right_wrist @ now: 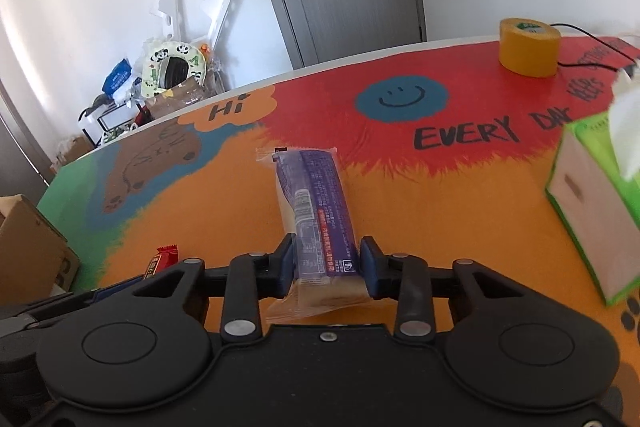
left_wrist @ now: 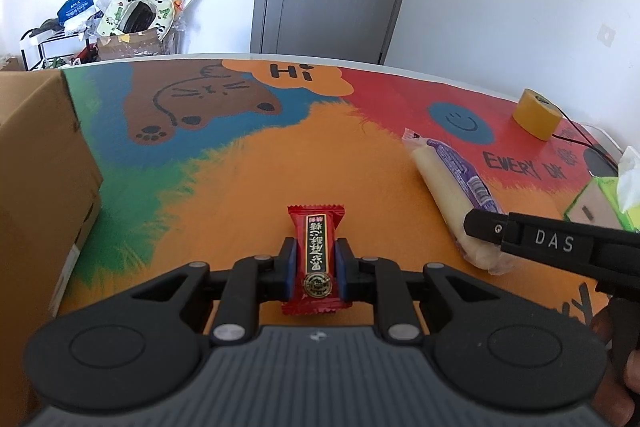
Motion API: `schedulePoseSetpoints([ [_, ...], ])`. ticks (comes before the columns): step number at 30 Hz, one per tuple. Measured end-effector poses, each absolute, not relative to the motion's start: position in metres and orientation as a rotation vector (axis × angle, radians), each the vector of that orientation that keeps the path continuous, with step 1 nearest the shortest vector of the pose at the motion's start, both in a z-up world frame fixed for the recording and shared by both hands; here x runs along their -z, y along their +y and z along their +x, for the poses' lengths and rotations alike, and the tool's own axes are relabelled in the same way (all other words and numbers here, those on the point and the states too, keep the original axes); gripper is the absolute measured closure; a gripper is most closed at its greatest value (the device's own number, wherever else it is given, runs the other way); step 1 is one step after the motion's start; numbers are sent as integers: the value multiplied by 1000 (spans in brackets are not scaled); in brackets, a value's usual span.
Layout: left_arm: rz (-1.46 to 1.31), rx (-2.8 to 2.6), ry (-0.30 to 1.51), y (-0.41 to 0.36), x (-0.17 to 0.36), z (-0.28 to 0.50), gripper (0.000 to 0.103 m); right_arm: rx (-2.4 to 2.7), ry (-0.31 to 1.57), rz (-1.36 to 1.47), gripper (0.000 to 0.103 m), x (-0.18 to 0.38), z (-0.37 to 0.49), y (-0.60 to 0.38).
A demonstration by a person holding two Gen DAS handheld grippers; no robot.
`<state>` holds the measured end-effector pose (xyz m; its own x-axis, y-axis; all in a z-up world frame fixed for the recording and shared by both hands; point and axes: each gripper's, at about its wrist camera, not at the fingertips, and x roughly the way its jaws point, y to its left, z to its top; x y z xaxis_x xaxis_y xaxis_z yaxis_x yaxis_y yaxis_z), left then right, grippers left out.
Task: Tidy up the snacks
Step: 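Carry the red snack and purple bread stick into the box and open both grippers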
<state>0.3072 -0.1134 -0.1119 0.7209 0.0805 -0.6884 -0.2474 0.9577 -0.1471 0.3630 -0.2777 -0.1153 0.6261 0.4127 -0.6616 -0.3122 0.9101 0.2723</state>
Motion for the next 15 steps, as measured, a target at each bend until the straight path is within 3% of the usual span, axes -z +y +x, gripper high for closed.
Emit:
schedulePoseSetpoints([
  [15, -232, -133, 739, -116, 102, 258, 84, -380, 795, 277, 71, 116, 311, -299],
])
